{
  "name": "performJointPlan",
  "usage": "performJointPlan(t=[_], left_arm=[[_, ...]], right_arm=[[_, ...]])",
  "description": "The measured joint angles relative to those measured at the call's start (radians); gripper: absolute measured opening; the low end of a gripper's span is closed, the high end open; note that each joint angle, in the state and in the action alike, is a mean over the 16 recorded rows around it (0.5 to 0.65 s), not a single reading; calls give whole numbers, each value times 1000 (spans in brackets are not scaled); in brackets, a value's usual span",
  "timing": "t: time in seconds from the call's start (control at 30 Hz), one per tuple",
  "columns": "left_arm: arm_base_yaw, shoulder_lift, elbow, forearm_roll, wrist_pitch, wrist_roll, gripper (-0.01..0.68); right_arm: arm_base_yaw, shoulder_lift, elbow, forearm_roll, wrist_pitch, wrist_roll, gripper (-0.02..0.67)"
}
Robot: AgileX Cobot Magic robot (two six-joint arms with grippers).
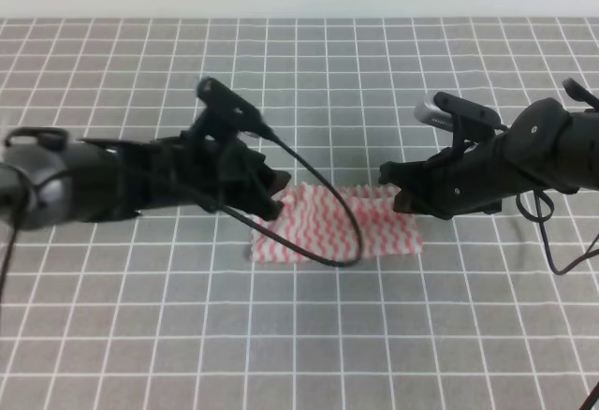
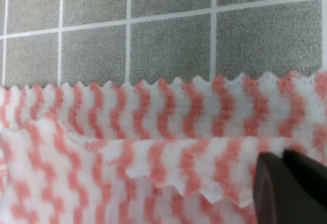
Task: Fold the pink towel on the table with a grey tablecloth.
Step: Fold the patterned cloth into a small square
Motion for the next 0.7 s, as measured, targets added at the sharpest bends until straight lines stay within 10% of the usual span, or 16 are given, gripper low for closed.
performJointPlan(t=[0.7], left_arm=[[127, 93, 0, 58, 339, 164, 310]], right_arm=[[0, -1, 0, -9, 9, 0, -15]])
